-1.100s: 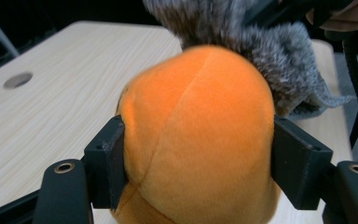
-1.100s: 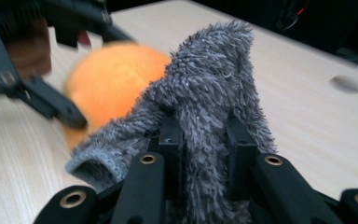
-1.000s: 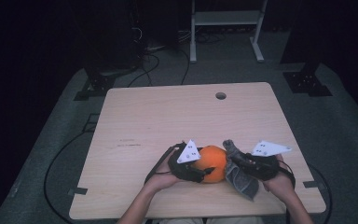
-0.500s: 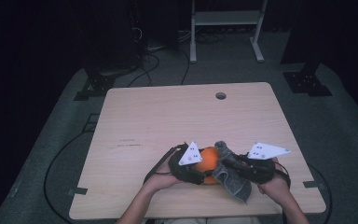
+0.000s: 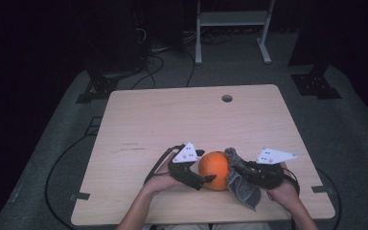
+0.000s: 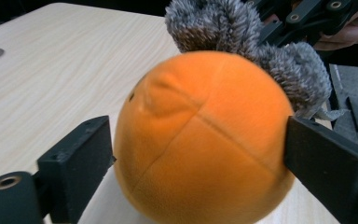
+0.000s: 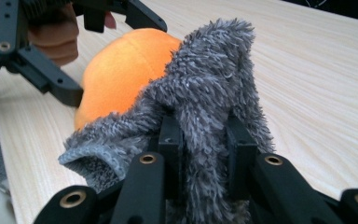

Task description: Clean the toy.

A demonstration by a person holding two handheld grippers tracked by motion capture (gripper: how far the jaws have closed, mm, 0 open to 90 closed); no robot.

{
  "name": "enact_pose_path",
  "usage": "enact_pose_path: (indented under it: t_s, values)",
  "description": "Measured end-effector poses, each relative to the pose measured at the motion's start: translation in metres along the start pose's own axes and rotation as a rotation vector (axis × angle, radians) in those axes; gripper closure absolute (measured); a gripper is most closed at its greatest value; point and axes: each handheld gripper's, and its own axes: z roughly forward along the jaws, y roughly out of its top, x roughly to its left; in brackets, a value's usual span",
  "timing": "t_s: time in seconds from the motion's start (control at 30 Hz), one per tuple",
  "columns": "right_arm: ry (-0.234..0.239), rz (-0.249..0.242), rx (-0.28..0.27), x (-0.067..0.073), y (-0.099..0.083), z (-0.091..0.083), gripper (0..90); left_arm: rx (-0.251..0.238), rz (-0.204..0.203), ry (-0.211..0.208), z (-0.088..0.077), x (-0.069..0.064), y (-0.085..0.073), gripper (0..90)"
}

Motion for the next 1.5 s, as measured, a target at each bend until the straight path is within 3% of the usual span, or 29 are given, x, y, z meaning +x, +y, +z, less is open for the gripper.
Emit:
enact_pose_path:
  t_s: [0.13, 0.27, 0.43, 0.53, 0.6, 0.7, 0.8, 0.87, 0.93, 1.0, 1.07, 1.17, 1.27, 1.43, 1.5]
  values:
    - [0.001, 0.029, 0.008, -0.006, -0.005, 0.001, 71.7, -0.037, -0.055, -0.028, 0.011, 0.001, -0.008, 5.9]
    - [-0.007, 0.038, 0.009, -0.009, -0.007, 0.001, 71.7, -0.051, -0.043, -0.022, 0.013, -0.002, -0.012, 6.1]
    - [-0.015, 0.055, -0.001, -0.011, -0.010, -0.001, 71.6, -0.014, -0.001, 0.031, 0.013, -0.008, -0.004, 18.4]
    - [-0.022, 0.073, 0.008, -0.014, -0.010, -0.006, 71.4, -0.010, 0.015, 0.038, 0.012, -0.010, -0.002, 22.0]
    - [-0.024, 0.086, -0.014, -0.012, -0.006, -0.013, 71.8, -0.017, 0.007, 0.047, 0.012, -0.011, -0.001, 24.0]
    - [-0.002, 0.051, -0.063, -0.002, 0.006, -0.019, 71.8, -0.027, -0.011, 0.055, 0.016, -0.013, -0.001, 24.5]
    - [-0.023, -0.018, -0.016, 0.007, 0.008, -0.013, 71.5, -0.018, 0.025, 0.033, 0.017, -0.016, -0.001, 17.9]
    - [-0.008, -0.023, -0.010, 0.005, 0.003, -0.011, 71.6, -0.018, 0.006, 0.011, 0.015, -0.012, 0.000, 8.8]
    - [-0.012, -0.023, -0.003, 0.003, 0.001, -0.013, 71.5, -0.012, -0.030, 0.018, 0.015, -0.008, -0.002, 5.6]
    - [-0.011, -0.025, -0.003, 0.004, 0.001, -0.013, 71.5, 0.011, -0.082, -0.008, 0.022, -0.007, -0.005, 5.7]
    - [-0.015, -0.020, 0.004, 0.003, 0.000, -0.012, 71.4, -0.016, -0.057, 0.005, 0.025, -0.012, -0.007, 10.6]
    - [-0.026, 0.000, -0.014, 0.000, 0.002, -0.016, 71.3, -0.003, -0.071, 0.021, 0.018, -0.013, 0.003, 23.3]
    - [-0.045, -0.020, -0.036, 0.004, 0.008, -0.017, 71.2, 0.005, -0.038, 0.025, 0.009, -0.017, 0.012, 24.0]
    - [-0.061, 0.010, -0.016, -0.002, 0.003, -0.001, 71.3, 0.023, -0.054, -0.017, 0.002, -0.013, 0.012, 20.6]
    - [-0.060, 0.025, -0.017, -0.005, 0.002, 0.000, 71.2, 0.017, -0.051, -0.006, 0.001, -0.012, 0.010, 22.3]
